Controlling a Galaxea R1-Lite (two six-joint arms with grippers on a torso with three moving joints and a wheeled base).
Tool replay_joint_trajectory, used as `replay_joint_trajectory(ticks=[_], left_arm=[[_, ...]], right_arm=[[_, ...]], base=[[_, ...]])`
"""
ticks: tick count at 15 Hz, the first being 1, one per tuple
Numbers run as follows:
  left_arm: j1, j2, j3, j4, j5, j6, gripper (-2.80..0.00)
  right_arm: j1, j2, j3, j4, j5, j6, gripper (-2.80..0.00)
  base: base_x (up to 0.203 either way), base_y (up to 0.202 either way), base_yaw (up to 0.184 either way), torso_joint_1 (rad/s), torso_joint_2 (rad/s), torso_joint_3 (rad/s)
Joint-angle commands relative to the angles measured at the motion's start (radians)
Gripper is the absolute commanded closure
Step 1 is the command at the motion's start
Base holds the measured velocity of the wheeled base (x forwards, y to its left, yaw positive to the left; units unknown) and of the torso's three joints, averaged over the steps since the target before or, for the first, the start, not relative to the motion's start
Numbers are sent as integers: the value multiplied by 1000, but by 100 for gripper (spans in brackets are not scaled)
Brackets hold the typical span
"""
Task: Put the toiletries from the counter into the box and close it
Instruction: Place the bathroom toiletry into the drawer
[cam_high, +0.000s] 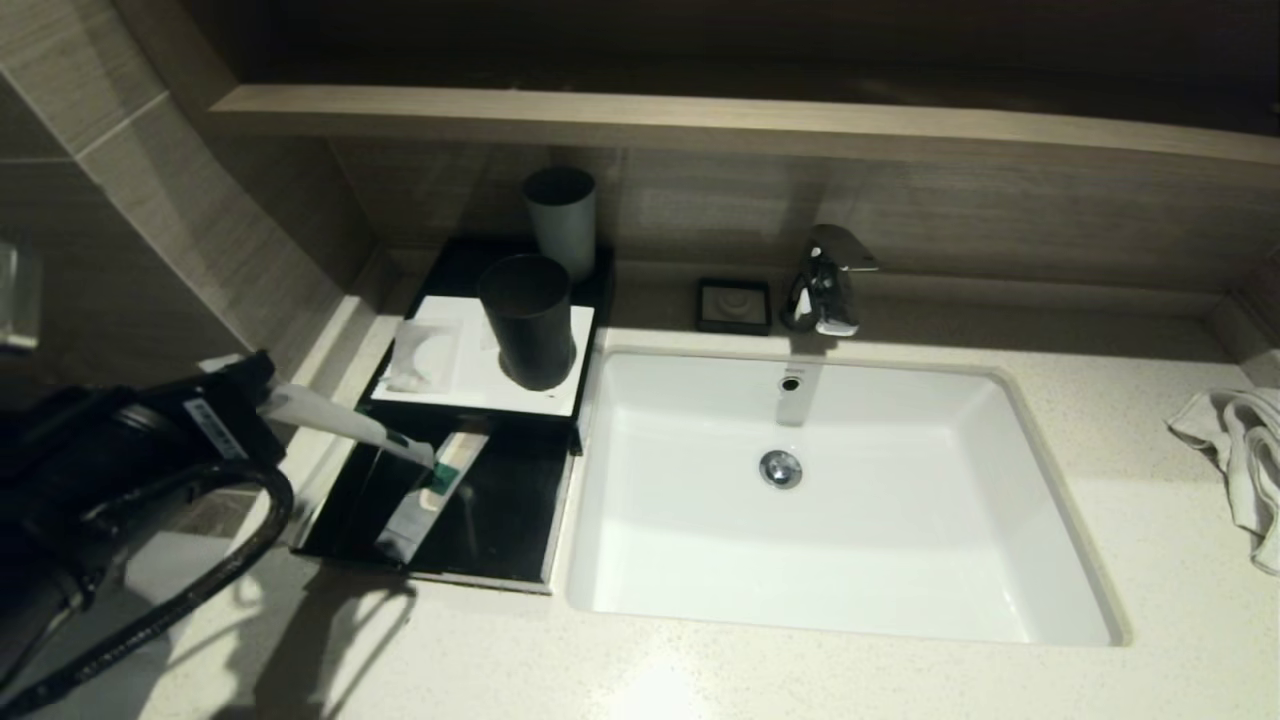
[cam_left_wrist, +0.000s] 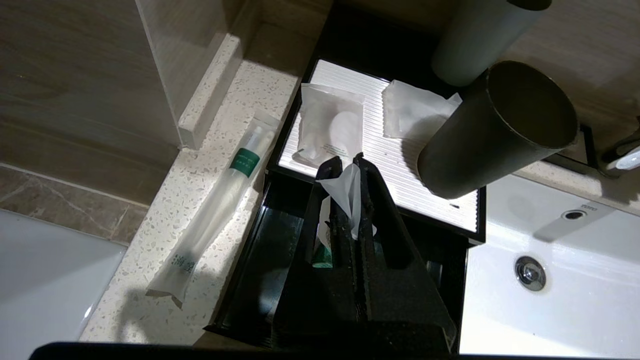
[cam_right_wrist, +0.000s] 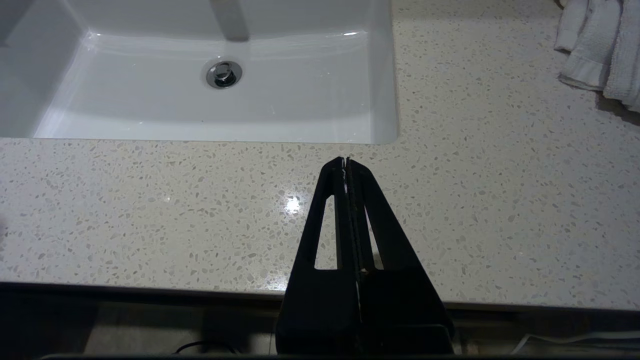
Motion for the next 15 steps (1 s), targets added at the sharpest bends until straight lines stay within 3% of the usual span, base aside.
replay_joint_trajectory(ticks=[1,9,13,15], left_arm=[[11,53,21,-50,3,1,0],[11,78,26,-63,3,-9,0],[11,128,74,-213,3,23,0],[11,138,76,-236,3,29,0]], right_arm=[[0,0,0,0,0,0,0],[0,0,0,0,0,0,0],[0,0,0,0,0,0,0],[0,0,0,0,0,0,0]], base=[[0,0,0,0,0,0],[0,0,0,0,0,0],[0,0,0,0,0,0],[0,0,0,0,0,0]])
